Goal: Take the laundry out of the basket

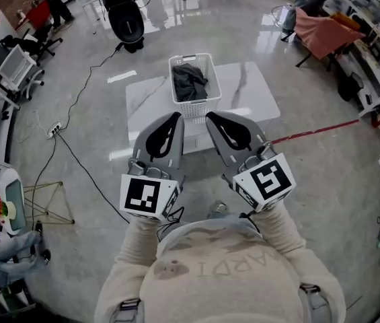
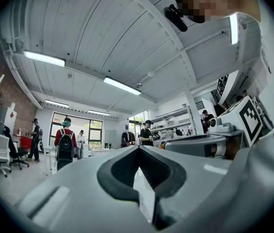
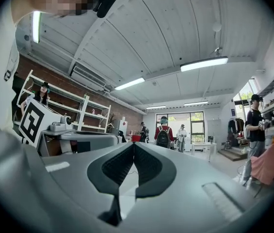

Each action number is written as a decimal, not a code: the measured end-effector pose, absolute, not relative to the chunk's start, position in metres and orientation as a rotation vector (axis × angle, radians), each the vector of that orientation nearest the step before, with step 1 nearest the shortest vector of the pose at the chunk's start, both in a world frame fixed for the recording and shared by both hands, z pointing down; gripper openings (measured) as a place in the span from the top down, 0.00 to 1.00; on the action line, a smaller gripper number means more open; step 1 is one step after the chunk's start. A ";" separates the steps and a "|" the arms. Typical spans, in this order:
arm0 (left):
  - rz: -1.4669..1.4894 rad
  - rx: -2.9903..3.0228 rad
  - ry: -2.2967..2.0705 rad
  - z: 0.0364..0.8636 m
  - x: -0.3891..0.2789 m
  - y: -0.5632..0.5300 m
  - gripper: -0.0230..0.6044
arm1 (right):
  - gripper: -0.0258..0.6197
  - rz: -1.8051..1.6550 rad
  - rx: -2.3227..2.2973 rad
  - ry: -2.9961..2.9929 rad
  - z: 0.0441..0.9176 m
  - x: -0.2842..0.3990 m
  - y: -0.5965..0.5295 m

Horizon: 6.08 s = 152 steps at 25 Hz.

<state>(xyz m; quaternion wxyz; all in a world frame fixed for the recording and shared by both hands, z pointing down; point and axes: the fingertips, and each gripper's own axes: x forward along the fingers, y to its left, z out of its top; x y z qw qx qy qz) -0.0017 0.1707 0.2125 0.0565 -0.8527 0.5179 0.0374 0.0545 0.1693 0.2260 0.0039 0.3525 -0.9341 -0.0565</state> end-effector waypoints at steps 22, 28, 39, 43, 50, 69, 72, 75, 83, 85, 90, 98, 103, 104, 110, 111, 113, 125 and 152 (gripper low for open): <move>0.055 -2.565 1.679 0.237 0.037 0.005 0.96 | 0.91 -0.072 1.049 -2.945 0.257 0.111 0.004; 0.070 -2.549 1.693 0.232 0.005 -0.060 0.96 | 0.91 -0.084 1.012 -2.953 0.250 0.076 -0.066; 0.075 -2.532 1.754 0.244 -0.038 -0.121 0.96 | 0.91 -0.063 0.949 -2.933 0.258 0.037 -0.142; 0.073 -2.500 1.815 0.245 -0.056 -0.130 0.96 | 0.91 -0.060 0.925 -2.933 0.258 0.032 -0.166; 0.089 -2.387 1.967 0.243 -0.085 -0.149 0.96 | 0.91 -0.030 0.821 -2.928 0.270 0.017 -0.214; 0.046 -2.177 2.259 0.299 -0.113 -0.236 0.96 | 0.81 0.077 0.401 -2.727 0.434 -0.038 -0.353; 0.031 -2.173 2.292 0.320 -0.116 -0.244 0.96 | 0.79 0.123 0.360 -2.671 0.478 -0.045 -0.363; 0.038 -2.179 2.311 0.340 -0.123 -0.258 0.96 | 0.78 0.151 0.334 -2.621 0.518 -0.054 -0.375; -0.011 -2.207 2.373 0.406 -0.131 -0.282 0.96 | 0.74 0.206 0.274 -2.507 0.618 -0.067 -0.392; -0.026 -2.219 2.372 0.423 -0.133 -0.288 0.96 | 0.73 0.213 0.266 -2.483 0.642 -0.071 -0.397; -0.026 -2.251 2.376 0.453 -0.135 -0.297 0.96 | 0.69 0.228 0.253 -2.419 0.689 -0.076 -0.403; -0.010 -2.304 2.329 0.465 -0.135 -0.309 0.96 | 0.38 0.259 0.258 -2.303 0.744 -0.084 -0.412; -0.021 -2.301 2.292 0.459 -0.137 -0.314 0.96 | 0.30 0.262 0.240 -2.184 0.788 -0.081 -0.411; -0.023 -2.301 2.288 0.459 -0.137 -0.315 0.96 | 0.30 0.275 0.233 -2.161 0.797 -0.079 -0.409; -0.018 -2.296 2.282 0.463 -0.145 -0.322 0.96 | 0.29 0.418 0.225 -2.102 0.839 -0.083 -0.398; -0.018 -2.295 2.283 0.464 -0.146 -0.323 0.96 | 0.29 0.434 0.229 -2.106 0.843 -0.085 -0.397; -0.021 -2.296 2.285 0.467 -0.148 -0.324 0.96 | 0.29 0.447 0.236 -2.115 0.848 -0.088 -0.397; -0.056 -2.285 2.294 0.475 -0.149 -0.322 0.96 | 0.66 0.390 0.297 -2.109 0.853 -0.090 -0.395; -0.003 -2.262 2.112 0.327 -0.089 -0.286 0.96 | 0.70 0.481 0.577 -2.682 0.509 -0.033 -0.373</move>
